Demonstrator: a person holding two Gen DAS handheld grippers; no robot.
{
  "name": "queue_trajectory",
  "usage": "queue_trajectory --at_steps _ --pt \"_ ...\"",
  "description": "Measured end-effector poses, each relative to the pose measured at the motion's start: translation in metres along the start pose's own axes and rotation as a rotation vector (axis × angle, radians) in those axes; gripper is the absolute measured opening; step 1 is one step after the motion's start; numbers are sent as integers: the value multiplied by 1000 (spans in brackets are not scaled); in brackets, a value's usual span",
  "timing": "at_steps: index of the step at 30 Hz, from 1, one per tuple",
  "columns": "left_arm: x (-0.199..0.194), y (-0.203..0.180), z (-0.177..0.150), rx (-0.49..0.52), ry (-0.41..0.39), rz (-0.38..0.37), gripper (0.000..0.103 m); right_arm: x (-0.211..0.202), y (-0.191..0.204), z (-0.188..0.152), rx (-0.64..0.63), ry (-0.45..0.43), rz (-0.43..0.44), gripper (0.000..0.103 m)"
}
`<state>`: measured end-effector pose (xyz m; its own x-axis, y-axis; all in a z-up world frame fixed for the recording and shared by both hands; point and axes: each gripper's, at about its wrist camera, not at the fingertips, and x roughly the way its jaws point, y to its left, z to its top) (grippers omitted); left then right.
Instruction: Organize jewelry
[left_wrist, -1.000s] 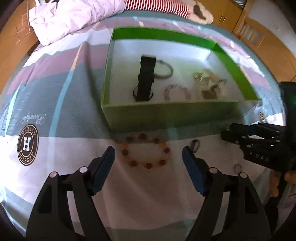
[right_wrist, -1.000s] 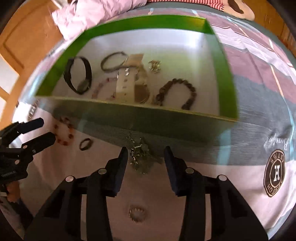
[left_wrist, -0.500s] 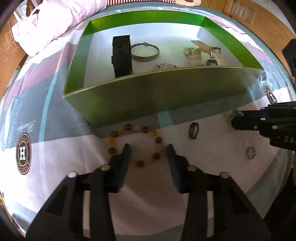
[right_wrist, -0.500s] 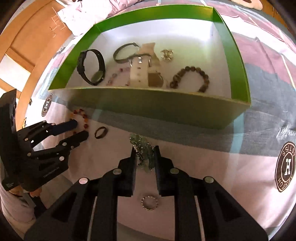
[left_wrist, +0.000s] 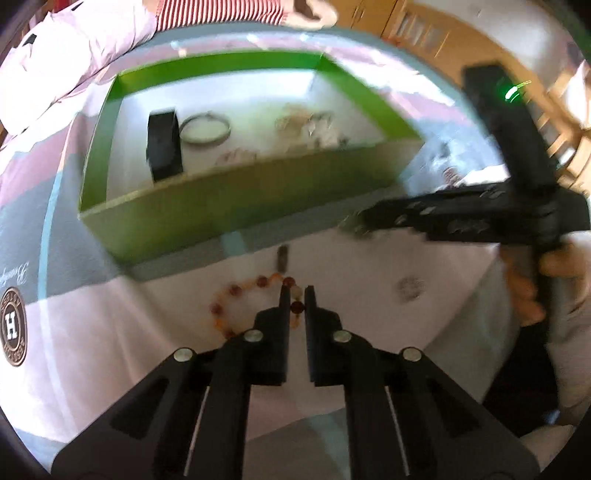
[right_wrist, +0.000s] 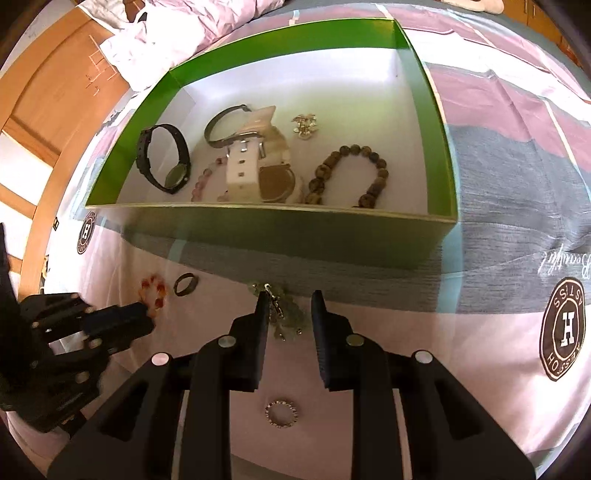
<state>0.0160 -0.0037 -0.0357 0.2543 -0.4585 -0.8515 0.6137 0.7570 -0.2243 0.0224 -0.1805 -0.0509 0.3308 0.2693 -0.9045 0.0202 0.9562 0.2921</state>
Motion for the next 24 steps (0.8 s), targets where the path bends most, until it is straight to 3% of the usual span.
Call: queue_trajectory --at_steps 2,8,12,16,17,18,19,24 --pt "-1 5 2 -19 -4 28 9 1 2 0 1 -3 -2 23" --pt "2 30 3 -119 10 120 32 -8 -2 2 20 -35 -21 23" --pt "6 20 0 -73 31 123 45 -4 0 1 4 -23 -34 23" --pt "20 7 -3 -9 74 157 45 3 8 -3 -36 -12 -49 23" --pt "23 6 -4 -4 85 163 39 5 12 -4 -46 -6 -31 22" --pt "25 5 -5 0 94 172 30 6 15 -5 -58 1 -10 16" --pt "28 7 -6 -1 106 187 28 6 21 -7 -77 7 14 11" --pt "25 18 -5 -48 97 208 11 -4 29 -6 -88 -34 102 7"
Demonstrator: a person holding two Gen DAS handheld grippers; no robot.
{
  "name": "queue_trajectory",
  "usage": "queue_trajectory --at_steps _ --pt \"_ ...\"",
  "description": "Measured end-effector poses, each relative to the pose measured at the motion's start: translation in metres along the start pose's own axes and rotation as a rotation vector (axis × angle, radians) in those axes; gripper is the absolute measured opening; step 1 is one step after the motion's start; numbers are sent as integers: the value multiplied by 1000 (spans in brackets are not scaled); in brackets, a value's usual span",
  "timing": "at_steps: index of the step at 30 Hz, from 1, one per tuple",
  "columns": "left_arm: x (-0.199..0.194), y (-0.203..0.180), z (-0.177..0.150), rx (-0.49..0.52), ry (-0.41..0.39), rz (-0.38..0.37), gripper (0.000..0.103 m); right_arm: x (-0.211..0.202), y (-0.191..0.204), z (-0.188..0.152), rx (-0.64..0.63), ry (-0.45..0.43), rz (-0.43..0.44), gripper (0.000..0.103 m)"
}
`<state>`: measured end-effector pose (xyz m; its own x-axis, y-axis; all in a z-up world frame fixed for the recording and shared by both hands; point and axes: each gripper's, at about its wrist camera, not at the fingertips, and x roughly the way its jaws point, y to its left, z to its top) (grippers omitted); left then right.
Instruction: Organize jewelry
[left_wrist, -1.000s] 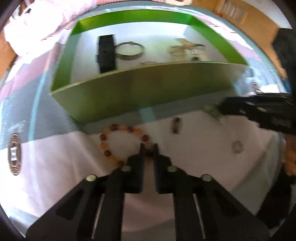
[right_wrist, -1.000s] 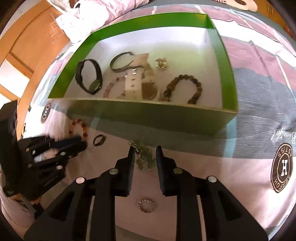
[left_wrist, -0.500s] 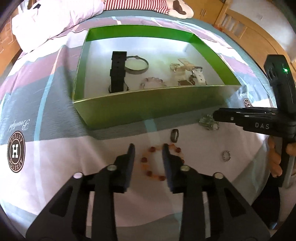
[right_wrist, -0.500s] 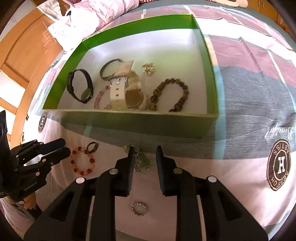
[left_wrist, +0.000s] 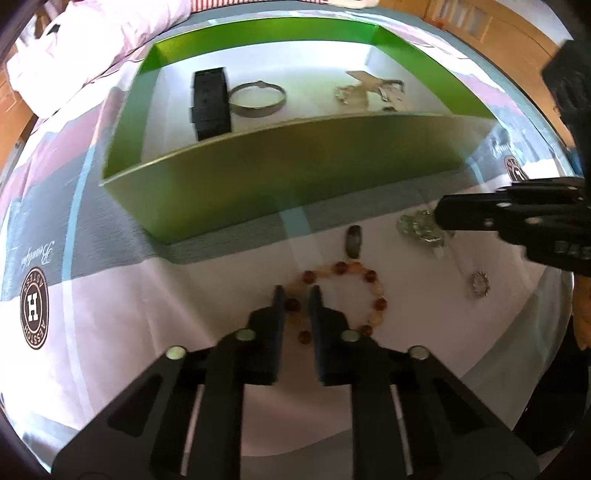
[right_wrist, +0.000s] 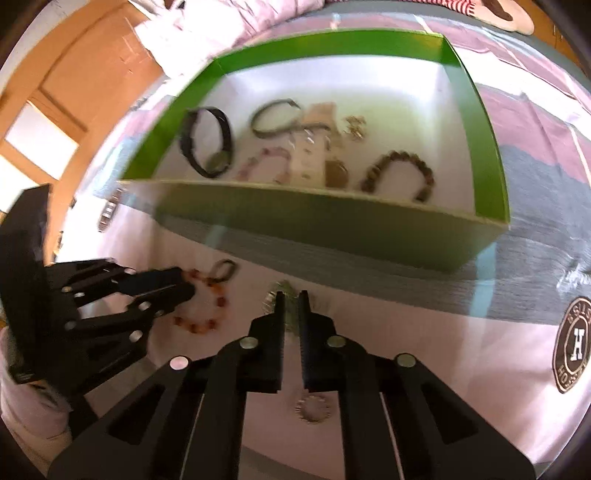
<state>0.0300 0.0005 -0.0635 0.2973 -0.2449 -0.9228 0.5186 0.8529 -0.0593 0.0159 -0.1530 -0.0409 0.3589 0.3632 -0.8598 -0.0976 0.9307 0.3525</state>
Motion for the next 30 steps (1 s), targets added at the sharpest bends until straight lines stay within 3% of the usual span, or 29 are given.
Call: queue_trajectory --at_steps 3,8,11,12,15,17,18,21,23,26,30 --pt "-1 4 1 -18 -8 32 9 -8 -4 3 30 -30 6 8" --pt "-5 18 3 -64 -18 56 9 3 -12 1 61 16 -46 13" --pt "-9 23 1 -68 -23 57 10 7 -7 -1 31 29 -71 31" --pt "-9 22 1 -65 -25 60 14 7 -7 -2 21 32 -76 39" --pt "-8 16 3 -51 -26 66 32 12 0 -5 -26 37 -108 42" --pt "-6 14 3 -39 -24 70 33 16 4 -8 -58 46 -133 38" --pt "-4 12 4 -36 -21 69 33 17 5 -8 -65 52 -128 23" --pt "-1 10 5 -32 -14 74 33 12 6 -7 -67 24 -131 16" --pt "-1 10 5 -30 -16 74 33 4 1 -4 -42 -5 -83 5" --pt "-1 9 6 -34 -19 68 32 -10 -4 0 0 -54 -4 5" --pt "-3 8 7 -38 -29 65 28 -9 -16 2 38 -45 -31 5"
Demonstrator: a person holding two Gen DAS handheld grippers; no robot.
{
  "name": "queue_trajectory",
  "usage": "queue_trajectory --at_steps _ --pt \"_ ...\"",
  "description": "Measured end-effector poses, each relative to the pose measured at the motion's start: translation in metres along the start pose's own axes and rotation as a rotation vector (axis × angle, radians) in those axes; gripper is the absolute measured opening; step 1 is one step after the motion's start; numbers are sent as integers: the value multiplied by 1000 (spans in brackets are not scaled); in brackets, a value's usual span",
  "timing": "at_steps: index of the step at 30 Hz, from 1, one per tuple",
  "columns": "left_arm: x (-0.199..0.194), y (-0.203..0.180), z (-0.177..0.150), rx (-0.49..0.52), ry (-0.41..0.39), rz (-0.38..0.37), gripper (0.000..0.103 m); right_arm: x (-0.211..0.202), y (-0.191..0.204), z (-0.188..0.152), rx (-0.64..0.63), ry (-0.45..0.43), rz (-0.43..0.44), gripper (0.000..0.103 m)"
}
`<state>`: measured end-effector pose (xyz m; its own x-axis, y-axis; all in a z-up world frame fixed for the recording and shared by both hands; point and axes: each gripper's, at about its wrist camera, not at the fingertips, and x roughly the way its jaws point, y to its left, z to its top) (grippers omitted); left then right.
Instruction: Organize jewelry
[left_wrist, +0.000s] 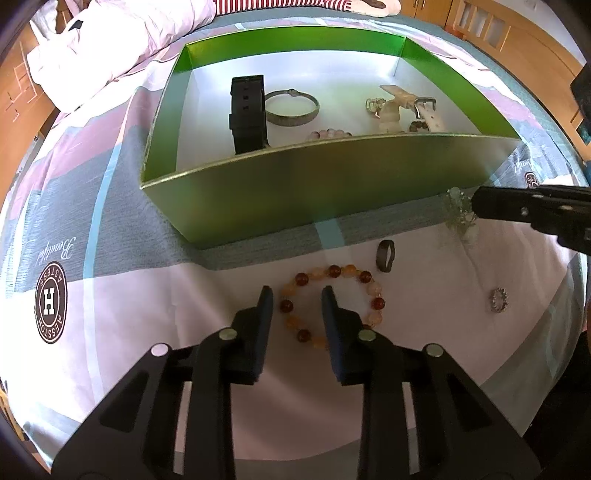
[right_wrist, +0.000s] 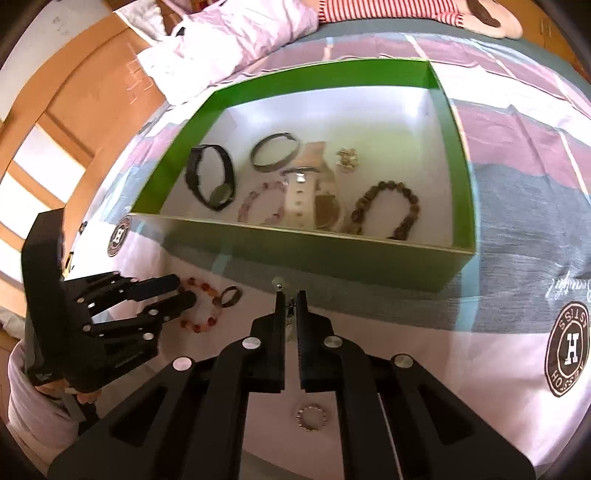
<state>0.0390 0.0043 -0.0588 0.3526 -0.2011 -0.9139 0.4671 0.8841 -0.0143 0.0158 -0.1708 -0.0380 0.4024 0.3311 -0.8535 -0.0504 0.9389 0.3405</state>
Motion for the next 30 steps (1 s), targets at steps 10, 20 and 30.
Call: queue_trajectory --at_steps 10,20,30 --pt "-6 -14 -2 49 -19 -35 46 2 -10 -1 3 1 -148 9" --pt "2 -30 -6 94 2 -21 70 4 3 -1 -17 -23 -139 61" --pt "7 -35 -6 89 -7 -13 48 26 22 -13 -148 5 -232 40"
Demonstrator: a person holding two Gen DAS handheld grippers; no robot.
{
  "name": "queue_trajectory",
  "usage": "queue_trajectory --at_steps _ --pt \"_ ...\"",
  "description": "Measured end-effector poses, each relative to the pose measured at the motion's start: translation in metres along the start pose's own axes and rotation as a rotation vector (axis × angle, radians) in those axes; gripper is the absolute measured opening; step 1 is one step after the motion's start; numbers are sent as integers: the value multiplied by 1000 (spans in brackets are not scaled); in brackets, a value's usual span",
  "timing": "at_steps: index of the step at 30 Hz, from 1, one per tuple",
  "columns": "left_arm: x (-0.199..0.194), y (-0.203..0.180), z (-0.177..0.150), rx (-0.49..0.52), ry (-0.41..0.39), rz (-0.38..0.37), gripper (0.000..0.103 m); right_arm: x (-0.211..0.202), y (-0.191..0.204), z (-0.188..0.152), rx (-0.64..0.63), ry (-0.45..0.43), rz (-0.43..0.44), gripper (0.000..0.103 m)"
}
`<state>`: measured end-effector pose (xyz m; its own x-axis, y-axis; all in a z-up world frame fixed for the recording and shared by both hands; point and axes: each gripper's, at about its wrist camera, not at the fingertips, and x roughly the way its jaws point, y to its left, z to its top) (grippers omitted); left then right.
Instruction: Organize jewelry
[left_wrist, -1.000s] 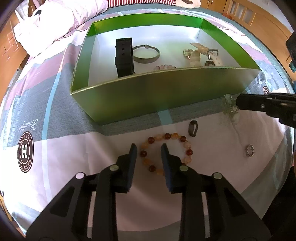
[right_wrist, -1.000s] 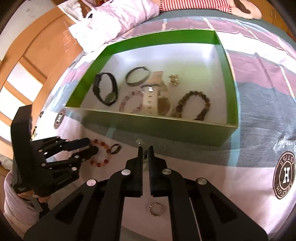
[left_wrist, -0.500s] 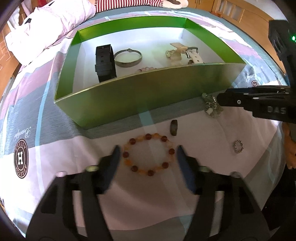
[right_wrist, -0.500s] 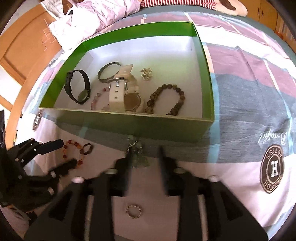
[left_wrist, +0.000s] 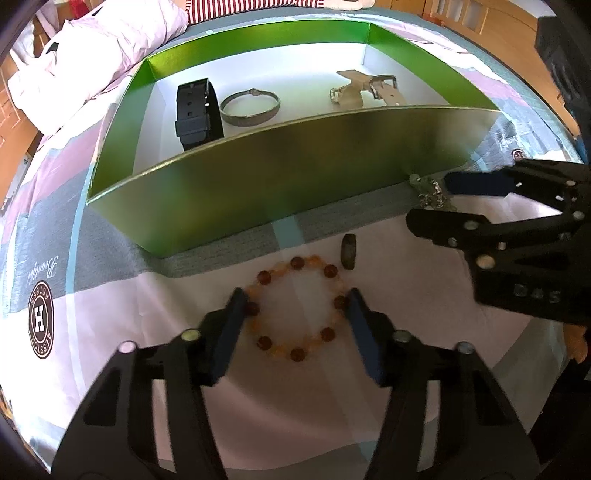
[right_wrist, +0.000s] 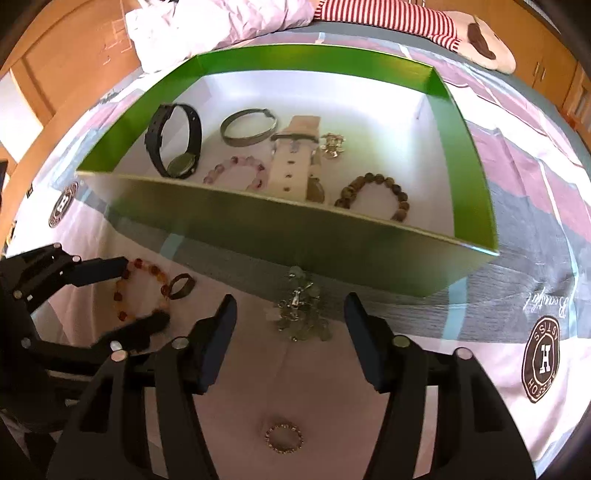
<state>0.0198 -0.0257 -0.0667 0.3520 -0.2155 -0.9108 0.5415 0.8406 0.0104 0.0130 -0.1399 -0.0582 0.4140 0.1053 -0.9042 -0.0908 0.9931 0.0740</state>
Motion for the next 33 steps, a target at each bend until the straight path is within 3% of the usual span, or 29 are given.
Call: queue_trajectory --at_steps 1,7,14,16,21,27,28,30,33 --pt "1 1 2 0 -1 -3 45 1 1 0 -6 7 2 32" --pt "0 6 3 -21 -3 -19 15 0 0 2 3 -1 9 23" --pt "-6 14 7 -49 -13 -36 13 -12 -2 6 25 -25 29 21" --pt "-11 16 10 -53 -27 -44 7 -18 -4 7 38 -39 42 21" --pt "-25 24 10 -81 -66 -84 7 -32 -6 12 50 -69 76 21" --pt "-13 23 9 -74 -17 -56 8 -18 -9 8 72 -11 61 21" --pt "-11 21 8 -65 -10 -47 11 -17 -9 8 73 -7 62 21" --pt "-5 16 6 -44 4 -25 31 -16 -9 7 76 -2 70 21" --pt "0 10 5 -15 9 4 34 -14 -9 6 70 5 68 21"
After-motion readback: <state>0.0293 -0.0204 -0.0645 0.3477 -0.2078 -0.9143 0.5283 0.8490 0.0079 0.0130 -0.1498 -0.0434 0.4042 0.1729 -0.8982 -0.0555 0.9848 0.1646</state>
